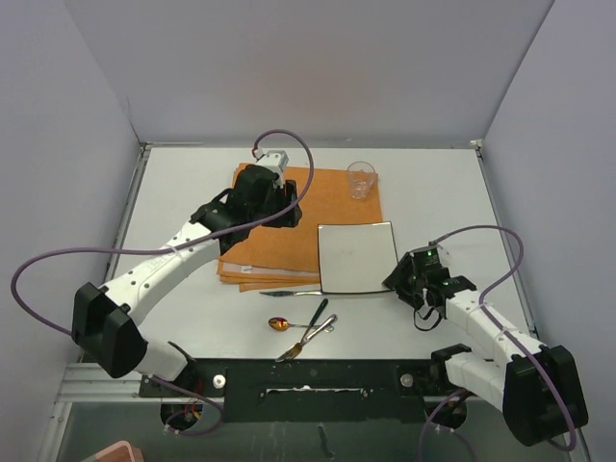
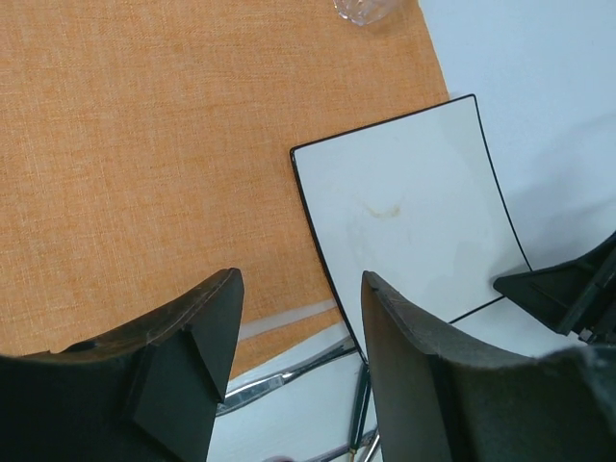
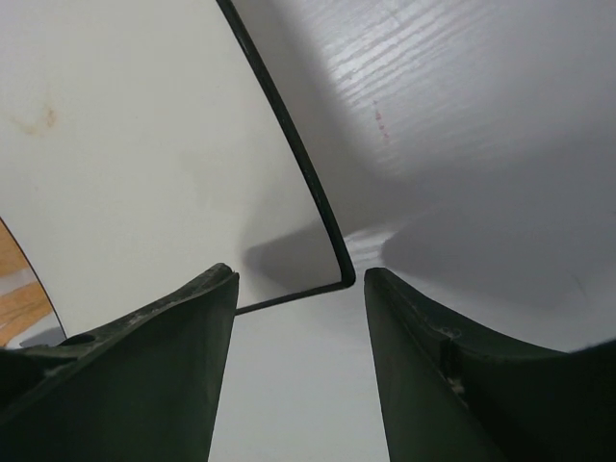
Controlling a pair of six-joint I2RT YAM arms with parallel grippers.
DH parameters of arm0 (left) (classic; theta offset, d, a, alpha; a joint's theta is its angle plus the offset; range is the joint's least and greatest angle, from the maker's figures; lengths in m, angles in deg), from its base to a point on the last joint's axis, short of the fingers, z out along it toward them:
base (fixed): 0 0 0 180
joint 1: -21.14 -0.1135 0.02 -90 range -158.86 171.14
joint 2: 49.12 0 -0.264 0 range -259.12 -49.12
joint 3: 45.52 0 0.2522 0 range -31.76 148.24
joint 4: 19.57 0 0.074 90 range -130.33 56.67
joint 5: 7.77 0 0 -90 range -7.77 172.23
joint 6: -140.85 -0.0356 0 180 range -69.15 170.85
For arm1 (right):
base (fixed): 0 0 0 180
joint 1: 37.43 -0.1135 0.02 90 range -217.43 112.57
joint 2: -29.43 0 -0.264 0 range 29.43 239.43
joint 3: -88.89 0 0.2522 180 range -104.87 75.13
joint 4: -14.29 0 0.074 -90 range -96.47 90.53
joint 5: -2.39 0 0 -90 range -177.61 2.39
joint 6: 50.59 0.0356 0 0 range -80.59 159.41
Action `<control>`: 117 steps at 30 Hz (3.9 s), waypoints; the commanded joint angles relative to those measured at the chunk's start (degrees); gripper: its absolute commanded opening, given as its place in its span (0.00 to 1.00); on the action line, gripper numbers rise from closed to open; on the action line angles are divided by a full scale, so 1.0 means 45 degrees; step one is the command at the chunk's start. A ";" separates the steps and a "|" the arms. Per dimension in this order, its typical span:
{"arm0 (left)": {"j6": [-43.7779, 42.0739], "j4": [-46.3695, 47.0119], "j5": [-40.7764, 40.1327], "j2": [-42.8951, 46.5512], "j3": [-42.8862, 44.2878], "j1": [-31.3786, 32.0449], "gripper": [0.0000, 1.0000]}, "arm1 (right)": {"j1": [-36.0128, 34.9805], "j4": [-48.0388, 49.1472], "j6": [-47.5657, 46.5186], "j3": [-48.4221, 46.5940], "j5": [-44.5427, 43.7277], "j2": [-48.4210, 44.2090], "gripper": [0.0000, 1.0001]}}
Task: Set the dinner table for one person
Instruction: Pick up the plate at the center of the board, then place the plate on the napkin.
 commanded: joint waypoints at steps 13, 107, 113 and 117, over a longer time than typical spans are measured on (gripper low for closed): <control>0.2097 -0.1952 -0.1559 0.1830 -0.2440 -0.3167 0.55 | -0.1020 0.2572 -0.0462 -0.0256 -0.0791 0.1256 0.00; 0.1796 -0.2407 -0.0433 -0.5252 0.0261 -0.2551 0.09 | -0.4645 0.3238 0.0641 -0.8119 -0.2424 0.8425 0.00; 0.1759 -0.2465 -0.0474 -0.4943 0.0108 -0.2551 0.09 | -0.4659 0.2985 0.1172 -0.8640 -0.2733 0.9322 0.00; 0.1678 -0.2556 -0.0527 -0.4691 0.0047 -0.2569 0.09 | -0.4771 0.2154 0.2549 -0.8436 -0.3734 0.9431 0.00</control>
